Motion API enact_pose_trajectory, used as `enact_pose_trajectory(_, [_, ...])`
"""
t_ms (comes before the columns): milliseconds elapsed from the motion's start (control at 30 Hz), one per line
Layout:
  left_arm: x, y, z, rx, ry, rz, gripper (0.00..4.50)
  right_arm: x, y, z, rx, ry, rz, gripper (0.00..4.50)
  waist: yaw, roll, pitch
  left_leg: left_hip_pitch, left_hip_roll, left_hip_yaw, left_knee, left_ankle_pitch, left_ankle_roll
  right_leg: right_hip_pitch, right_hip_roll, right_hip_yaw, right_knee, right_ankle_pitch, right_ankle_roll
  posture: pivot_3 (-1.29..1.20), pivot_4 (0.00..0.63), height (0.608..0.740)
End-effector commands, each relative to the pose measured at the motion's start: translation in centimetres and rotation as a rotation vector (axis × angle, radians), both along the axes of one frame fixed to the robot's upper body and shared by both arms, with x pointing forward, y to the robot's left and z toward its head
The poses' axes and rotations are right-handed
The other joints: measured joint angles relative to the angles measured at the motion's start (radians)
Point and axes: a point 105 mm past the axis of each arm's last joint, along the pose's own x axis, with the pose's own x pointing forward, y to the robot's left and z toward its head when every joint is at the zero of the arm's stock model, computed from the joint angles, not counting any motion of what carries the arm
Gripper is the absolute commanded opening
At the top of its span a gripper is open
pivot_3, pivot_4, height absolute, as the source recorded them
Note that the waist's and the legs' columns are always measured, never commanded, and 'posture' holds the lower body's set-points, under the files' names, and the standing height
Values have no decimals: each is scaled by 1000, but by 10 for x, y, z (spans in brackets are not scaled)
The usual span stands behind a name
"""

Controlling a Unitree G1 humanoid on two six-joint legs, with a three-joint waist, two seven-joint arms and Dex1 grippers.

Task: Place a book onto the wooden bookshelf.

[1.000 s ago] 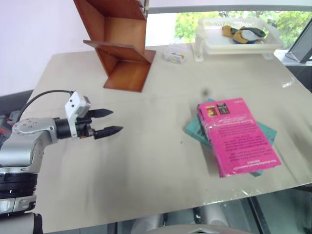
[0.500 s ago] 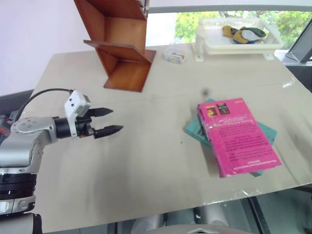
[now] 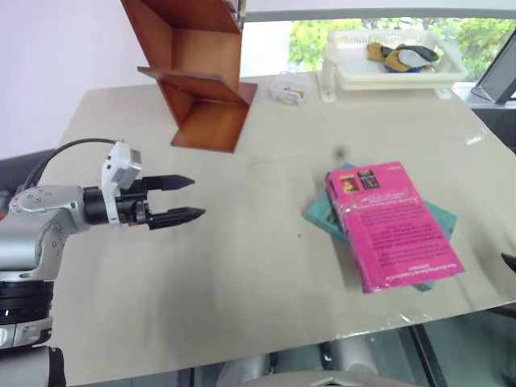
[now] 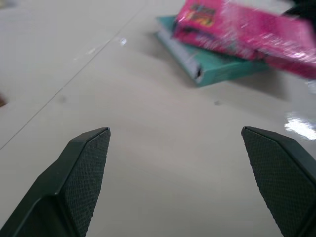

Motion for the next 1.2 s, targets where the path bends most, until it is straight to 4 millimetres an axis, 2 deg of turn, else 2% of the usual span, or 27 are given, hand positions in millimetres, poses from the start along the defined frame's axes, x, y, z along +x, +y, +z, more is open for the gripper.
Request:
enact_pose_trajectory(33, [-13,-2,33,-30,-59,-85,4459,3,24,5,31,-2,100,4500,0,0,0,0,0,0,0,0,0,0,0,0,0,0,0,0,150,740])
enact_pose_trajectory(167, [-23,-4,44,-18,-54,-149,4459,3,43,-5,40,41,178,4500,2,0,0,0,0,0,0,0,0,0,0,-1,0,0,0,0,150,740])
enact_pose_trajectory(333, [-35,-7,57,13,-60,-208,4459,13,81,-21,72,69,302,4500,2,-1,1,0,0,-1,0,0,0,0,0,-2,0,0,0,0,150,740])
enact_pose_trajectory(400, [-36,-8,59,15,-66,-216,4459,14,90,-25,77,74,334,4500,3,1,2,0,0,0,0,0,0,0,0,-2,0,0,0,0,150,740])
enact_pose_trajectory(500, [-36,-9,59,32,-75,-215,4459,24,112,-25,106,44,390,4500,3,-1,3,0,0,0,0,0,0,0,0,-1,0,0,0,0,150,740])
enact_pose_trajectory(1000, [-34,-7,56,43,-88,-198,4459,63,192,-20,181,-47,582,4500,0,-2,5,0,0,-1,0,0,0,0,1,-2,0,0,0,0,150,740])
enact_pose_trajectory(1100, [-33,-7,56,46,-91,-196,4459,66,196,-21,184,-52,593,4500,0,-2,5,0,0,-1,0,0,-1,-1,1,-2,1,0,0,0,150,740])
enact_pose_trajectory(1200, [-34,-5,55,49,-91,-191,4459,65,186,-23,166,-44,571,4500,4,-2,5,-1,0,-1,0,0,0,-1,1,-3,0,0,0,0,150,740])
